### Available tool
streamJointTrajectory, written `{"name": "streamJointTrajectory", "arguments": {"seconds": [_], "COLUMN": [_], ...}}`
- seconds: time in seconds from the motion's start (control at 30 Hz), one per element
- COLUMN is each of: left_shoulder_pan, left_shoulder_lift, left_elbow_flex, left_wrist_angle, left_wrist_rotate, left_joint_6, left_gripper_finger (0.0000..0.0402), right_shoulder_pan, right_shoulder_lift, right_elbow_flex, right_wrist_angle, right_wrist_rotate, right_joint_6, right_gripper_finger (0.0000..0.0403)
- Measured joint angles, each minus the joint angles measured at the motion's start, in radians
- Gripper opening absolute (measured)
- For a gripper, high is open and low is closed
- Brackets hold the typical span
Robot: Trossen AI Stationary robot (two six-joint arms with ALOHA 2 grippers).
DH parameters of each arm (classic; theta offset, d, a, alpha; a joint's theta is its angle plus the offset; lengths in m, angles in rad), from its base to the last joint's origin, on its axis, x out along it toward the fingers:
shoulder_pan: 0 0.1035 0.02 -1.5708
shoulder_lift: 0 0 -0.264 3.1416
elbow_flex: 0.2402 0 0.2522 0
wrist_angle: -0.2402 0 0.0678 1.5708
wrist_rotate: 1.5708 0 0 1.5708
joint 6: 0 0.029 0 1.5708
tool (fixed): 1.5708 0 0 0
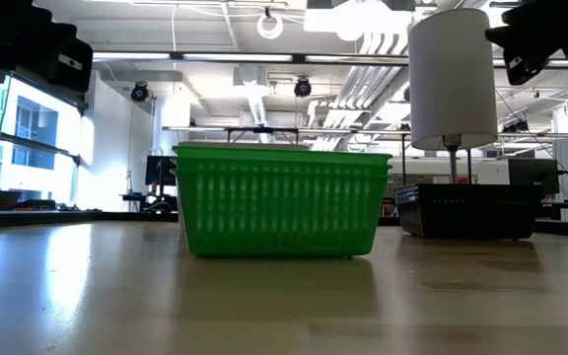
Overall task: Stack baskets by color
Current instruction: Return to Home Position
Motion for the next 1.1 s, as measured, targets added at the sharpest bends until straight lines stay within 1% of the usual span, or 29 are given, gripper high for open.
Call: {"name": "streamJointTrajectory", "arguments": {"seconds": [0.17,0.47,0.6,0.8,0.93,1.0,1.1], "left_shoulder_pan": [0.0,0.0,0.0,0.0,0.0,0.0,-0.001], "left_shoulder_lift": [-0.034,-0.046,-0.046,-0.046,-0.045,-0.045,-0.045], "left_elbow_flex": [0.0,0.0,0.0,0.0,0.0,0.0,0.0], "left_wrist_angle": [-0.042,-0.083,-0.105,-0.113,-0.162,-0.176,-0.187], "left_wrist_rotate": [-0.017,-0.02,-0.058,-0.11,-0.155,-0.158,-0.143], "left_joint_6": [-0.005,-0.008,-0.013,-0.016,-0.027,-0.048,-0.058], "left_gripper_finger": [0.009,0.009,0.009,0.009,0.009,0.009,0.009], "right_shoulder_pan": [0.0,0.0,0.0,-0.002,-0.002,-0.002,-0.002], "right_shoulder_lift": [-0.151,-0.151,-0.15,-0.143,-0.14,-0.14,-0.14], "right_elbow_flex": [-0.083,-0.18,-0.217,-0.221,-0.221,-0.221,-0.221], "right_wrist_angle": [0.017,0.103,0.104,0.11,0.11,0.11,0.109], "right_wrist_rotate": [-0.014,-0.032,-0.03,-0.029,-0.013,-0.013,-0.013], "right_joint_6": [-0.009,-0.01,0.019,-0.002,0.012,0.049,0.045], "right_gripper_finger": [0.0108,0.0108,0.0108,0.0108,0.0108,0.0108,0.0108]}}
